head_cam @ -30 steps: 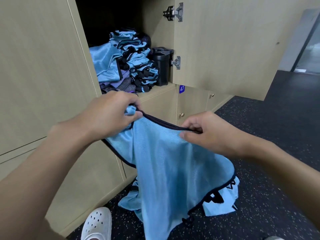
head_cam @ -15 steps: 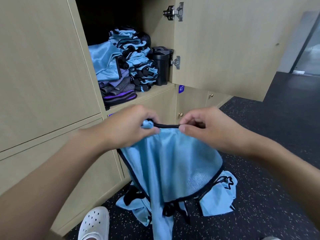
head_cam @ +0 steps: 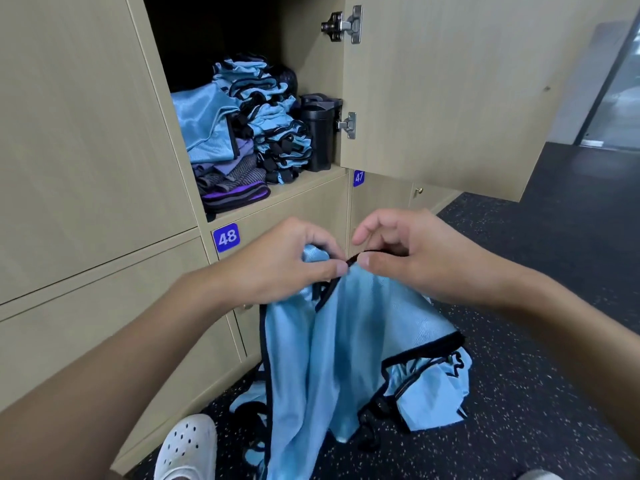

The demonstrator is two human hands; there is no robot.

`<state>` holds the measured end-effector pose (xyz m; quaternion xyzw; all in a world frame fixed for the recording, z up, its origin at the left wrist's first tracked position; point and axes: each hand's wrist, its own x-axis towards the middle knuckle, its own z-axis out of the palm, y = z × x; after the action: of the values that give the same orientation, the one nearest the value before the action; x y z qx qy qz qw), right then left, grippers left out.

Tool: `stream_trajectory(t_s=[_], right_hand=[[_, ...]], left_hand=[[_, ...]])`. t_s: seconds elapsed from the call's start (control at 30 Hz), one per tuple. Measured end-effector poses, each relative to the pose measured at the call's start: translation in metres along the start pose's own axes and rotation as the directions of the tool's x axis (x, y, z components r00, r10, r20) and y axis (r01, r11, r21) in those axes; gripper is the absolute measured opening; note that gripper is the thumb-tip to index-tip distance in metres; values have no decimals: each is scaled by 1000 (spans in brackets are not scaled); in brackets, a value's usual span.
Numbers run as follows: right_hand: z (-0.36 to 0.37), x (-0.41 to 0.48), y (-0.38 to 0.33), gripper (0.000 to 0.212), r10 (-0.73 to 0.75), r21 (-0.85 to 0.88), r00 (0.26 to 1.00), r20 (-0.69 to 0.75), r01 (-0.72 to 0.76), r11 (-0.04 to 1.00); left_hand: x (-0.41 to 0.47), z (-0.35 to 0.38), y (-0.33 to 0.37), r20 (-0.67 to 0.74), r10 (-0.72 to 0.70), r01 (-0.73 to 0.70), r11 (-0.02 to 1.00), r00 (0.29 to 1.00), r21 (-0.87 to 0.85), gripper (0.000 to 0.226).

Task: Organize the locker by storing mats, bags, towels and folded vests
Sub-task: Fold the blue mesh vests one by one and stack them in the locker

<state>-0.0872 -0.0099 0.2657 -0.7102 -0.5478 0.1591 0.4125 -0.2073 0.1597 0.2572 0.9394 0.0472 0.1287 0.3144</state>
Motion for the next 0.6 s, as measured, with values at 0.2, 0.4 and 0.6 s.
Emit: stream_trajectory(t_s=[0.2, 0.4, 0.6], right_hand=[[-9, -2, 3, 11, 19, -44, 1000, -21, -20, 999], [-4, -1, 1, 13, 8, -8, 1000, -8, -8, 1000], [-21, -8, 0, 14, 22, 57, 993, -119, -15, 998]], left_hand=[[-1, -6, -2, 15, -23, 24, 997, 1000, -79, 22], [2, 10, 9, 78, 5, 11, 981, 997, -195, 11], [1, -17, -10, -44, -63, 66, 995, 997, 76, 16]])
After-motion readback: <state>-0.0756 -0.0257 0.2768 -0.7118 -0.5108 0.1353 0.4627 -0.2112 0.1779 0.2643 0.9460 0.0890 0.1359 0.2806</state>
